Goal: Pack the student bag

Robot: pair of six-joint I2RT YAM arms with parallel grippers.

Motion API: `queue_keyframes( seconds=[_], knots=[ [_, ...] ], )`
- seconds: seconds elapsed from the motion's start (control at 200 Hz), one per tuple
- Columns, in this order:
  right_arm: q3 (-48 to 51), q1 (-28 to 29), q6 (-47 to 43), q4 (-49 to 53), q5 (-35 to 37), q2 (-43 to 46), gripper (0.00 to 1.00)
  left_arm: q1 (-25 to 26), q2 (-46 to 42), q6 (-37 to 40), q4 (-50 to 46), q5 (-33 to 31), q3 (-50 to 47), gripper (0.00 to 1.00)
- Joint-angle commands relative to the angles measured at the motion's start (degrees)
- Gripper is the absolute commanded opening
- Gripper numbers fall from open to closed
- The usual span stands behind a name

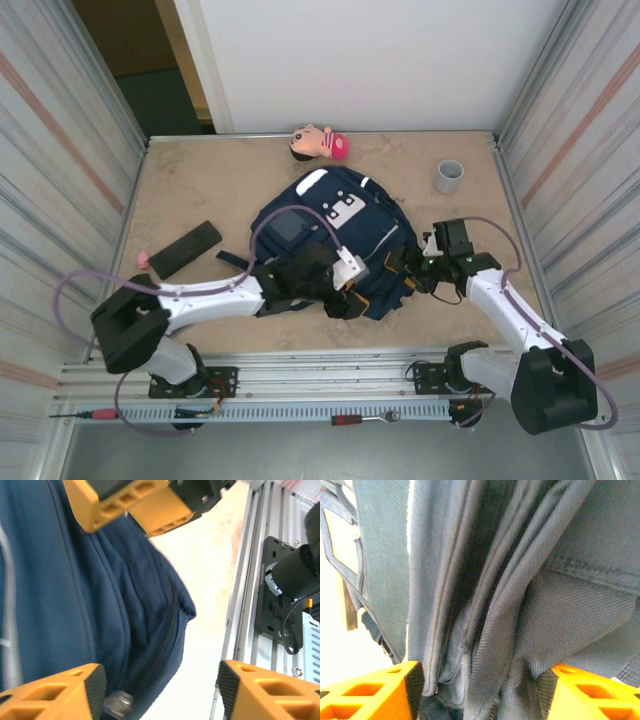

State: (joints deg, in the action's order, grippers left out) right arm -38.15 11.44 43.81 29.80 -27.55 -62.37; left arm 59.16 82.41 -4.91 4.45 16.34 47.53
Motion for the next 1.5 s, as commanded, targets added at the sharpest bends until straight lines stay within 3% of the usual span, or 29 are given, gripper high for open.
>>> queue_keyframes(
  seconds=[0.0,0.085,0.246,0.371,0.526,0.591,0.656,0.737,0.867,0.932,1.173,1.318,1.498],
  knots=[
    [-6.9,-2.0,-13.4,10.3,-2.2,-1.6,0.69,-2.2,-7.6,9.4,-1.9,-2.3,-2.7,0.70],
    [-11.2,-2.1,-19.4,16.8,-0.4,-2.5,0.73,-4.8,-12.8,14.4,-2.6,-3.9,-6.1,0.73],
    [-15.5,-1.7,-23.7,23.1,-0.1,-3.1,0.75,-9.0,-16.1,29.2,-5.1,-0.3,-9.9,0.75],
    [-17.4,2.3,-23.4,24.7,0.0,-2.4,0.75,-8.9,-11.3,40.0,-9.3,1.6,-8.7,0.78],
    [-18.0,8.6,-19.4,25.3,2.8,-1.4,0.74,-9.0,-3.8,46.5,-6.6,1.5,-8.2,0.79],
    [-17.4,10.1,-17.5,25.3,2.9,-0.9,0.74,-9.0,-1.1,48.0,-5.6,2.2,-7.8,0.77],
    [-16.5,10.8,-15.6,25.2,2.8,-0.1,0.74,-9.0,1.4,49.2,-4.7,2.7,-7.4,0.66],
    [-14.9,11.0,-13.4,24.6,2.7,1.3,0.71,-9.0,3.5,49.2,-3.0,3.2,-6.9,0.49],
    [-14.0,12.0,-10.1,25.8,2.5,3.5,0.65,-9.1,3.5,47.3,-2.6,6.0,-5.8,0.12],
    [-14.6,14.1,-7.8,28.5,5.7,4.6,0.63,-9.1,2.6,45.4,-2.2,8.7,-5.8,0.00],
    [-13.0,33.1,11.2,28.5,27.2,10.3,0.59,-9.0,2.4,36.4,1.2,16.5,-5.8,0.00],
    [-11.4,41.2,18.3,23.6,32.4,10.4,0.58,-9.0,2.8,32.5,3.7,19.2,-5.8,0.00],
    [-13.7,49.0,22.4,23.2,38.9,2.2,0.56,-9.3,4.0,29.0,6.5,21.5,-5.7,0.00]
  ],
)
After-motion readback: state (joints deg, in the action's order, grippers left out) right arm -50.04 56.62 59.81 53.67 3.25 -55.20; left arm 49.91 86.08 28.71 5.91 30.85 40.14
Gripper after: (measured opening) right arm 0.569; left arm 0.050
